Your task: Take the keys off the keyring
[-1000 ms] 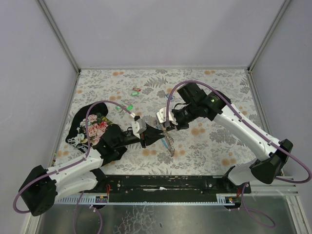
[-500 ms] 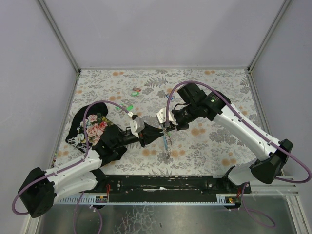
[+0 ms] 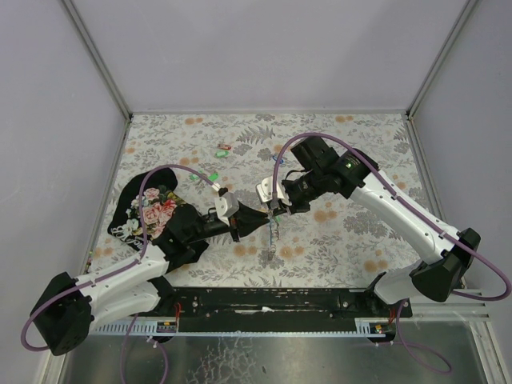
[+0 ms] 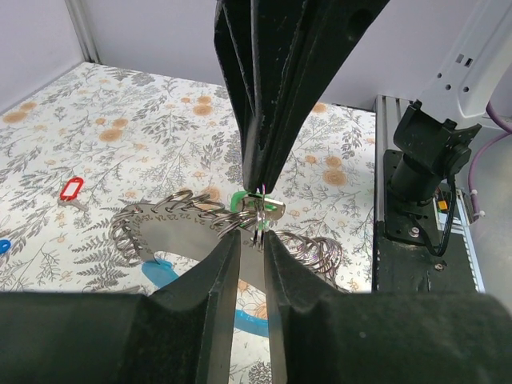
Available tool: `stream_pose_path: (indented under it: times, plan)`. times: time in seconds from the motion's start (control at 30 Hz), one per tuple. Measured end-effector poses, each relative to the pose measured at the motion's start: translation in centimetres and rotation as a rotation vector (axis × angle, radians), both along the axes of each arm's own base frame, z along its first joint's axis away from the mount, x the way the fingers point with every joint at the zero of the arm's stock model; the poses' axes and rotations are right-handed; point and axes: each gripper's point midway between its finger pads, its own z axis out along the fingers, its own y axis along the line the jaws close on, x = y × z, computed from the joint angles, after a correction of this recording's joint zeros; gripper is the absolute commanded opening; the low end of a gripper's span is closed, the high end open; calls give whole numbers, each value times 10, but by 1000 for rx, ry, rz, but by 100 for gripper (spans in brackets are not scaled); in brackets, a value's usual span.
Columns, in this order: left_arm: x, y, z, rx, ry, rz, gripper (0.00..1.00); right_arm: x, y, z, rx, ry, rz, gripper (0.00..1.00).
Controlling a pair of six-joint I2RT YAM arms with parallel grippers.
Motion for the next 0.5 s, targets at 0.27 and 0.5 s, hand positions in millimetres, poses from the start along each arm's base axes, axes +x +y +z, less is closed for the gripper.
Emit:
stream_pose_path:
  times: [0.27,0.5]
  plan:
    - [-2,-2,-3,7,11,-15,16,0,0,0,0,1,-1,0]
    - [-2,-3,-3,6,17,-21,16,0,0,0,0,2,-3,0]
